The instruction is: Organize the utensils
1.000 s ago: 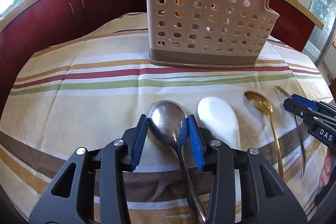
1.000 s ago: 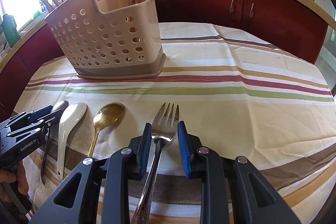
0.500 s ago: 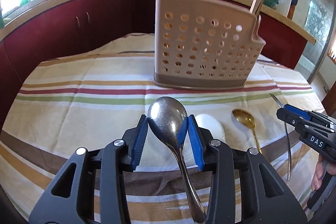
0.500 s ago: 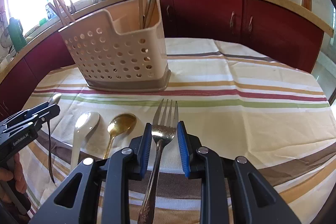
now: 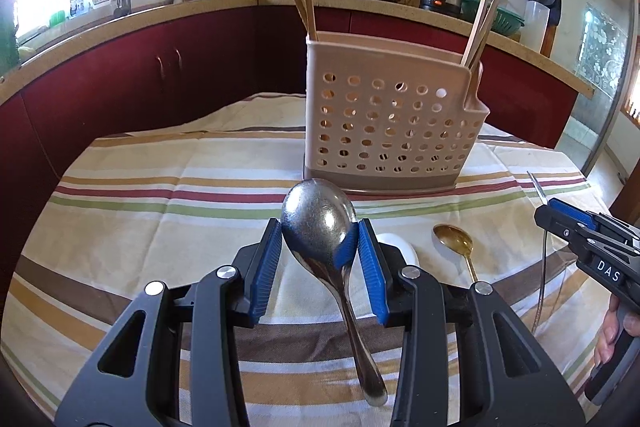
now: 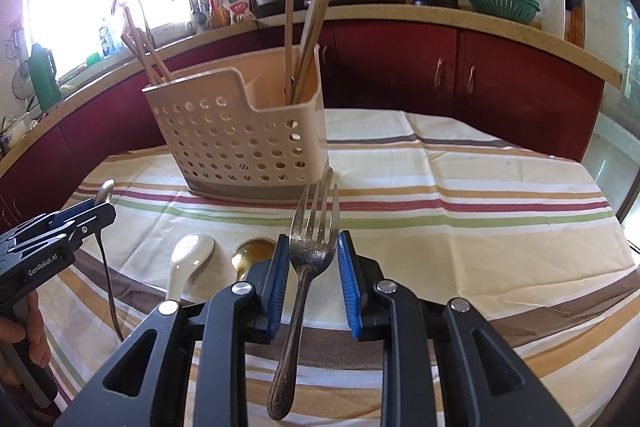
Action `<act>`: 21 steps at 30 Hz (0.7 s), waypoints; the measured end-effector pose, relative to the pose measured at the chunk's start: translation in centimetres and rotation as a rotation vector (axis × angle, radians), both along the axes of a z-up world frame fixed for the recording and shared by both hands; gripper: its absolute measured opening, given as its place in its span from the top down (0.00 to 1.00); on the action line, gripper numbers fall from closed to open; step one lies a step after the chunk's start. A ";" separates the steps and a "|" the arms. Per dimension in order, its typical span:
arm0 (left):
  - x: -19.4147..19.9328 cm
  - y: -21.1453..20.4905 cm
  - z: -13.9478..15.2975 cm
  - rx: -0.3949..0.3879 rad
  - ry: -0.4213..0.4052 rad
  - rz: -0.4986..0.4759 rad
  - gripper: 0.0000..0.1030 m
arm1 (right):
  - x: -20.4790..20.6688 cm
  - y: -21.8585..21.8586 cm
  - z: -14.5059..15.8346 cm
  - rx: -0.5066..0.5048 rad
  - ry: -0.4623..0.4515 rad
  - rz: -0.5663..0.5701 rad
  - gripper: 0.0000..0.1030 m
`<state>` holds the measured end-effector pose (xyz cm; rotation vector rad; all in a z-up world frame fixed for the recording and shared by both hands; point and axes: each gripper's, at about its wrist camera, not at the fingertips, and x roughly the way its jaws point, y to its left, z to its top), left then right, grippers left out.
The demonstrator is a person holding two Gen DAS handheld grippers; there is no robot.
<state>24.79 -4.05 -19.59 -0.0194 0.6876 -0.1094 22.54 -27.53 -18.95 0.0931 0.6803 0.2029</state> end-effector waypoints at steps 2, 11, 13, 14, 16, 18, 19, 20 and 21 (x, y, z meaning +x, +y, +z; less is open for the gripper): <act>-0.2 0.1 0.3 0.001 -0.009 0.003 0.63 | -0.2 0.0 0.2 0.000 -0.007 -0.001 0.75; -1.0 0.7 1.2 -0.006 -0.034 0.016 0.63 | -1.1 0.1 0.9 -0.002 -0.036 -0.010 0.76; -1.1 0.8 1.3 -0.005 -0.036 0.019 0.63 | -1.3 0.2 1.1 -0.004 -0.045 -0.011 0.76; -1.1 0.9 1.3 -0.004 -0.034 0.019 0.63 | -1.4 0.2 1.3 -0.007 -0.052 -0.012 0.76; -1.2 1.0 1.5 -0.006 -0.035 0.022 0.63 | -1.5 0.2 1.6 -0.009 -0.064 -0.013 0.76; -1.4 1.1 1.8 -0.007 -0.043 0.021 0.63 | -1.7 0.3 1.8 -0.011 -0.076 -0.014 0.76; -1.5 1.1 1.9 -0.005 -0.049 0.023 0.63 | -1.7 0.4 1.9 -0.011 -0.080 -0.014 0.76; -1.6 1.1 2.1 -0.003 -0.054 0.024 0.63 | -1.7 0.4 2.0 -0.011 -0.084 -0.015 0.76; -1.6 1.2 2.2 0.000 -0.058 0.024 0.63 | -1.7 0.4 2.0 -0.010 -0.088 -0.017 0.76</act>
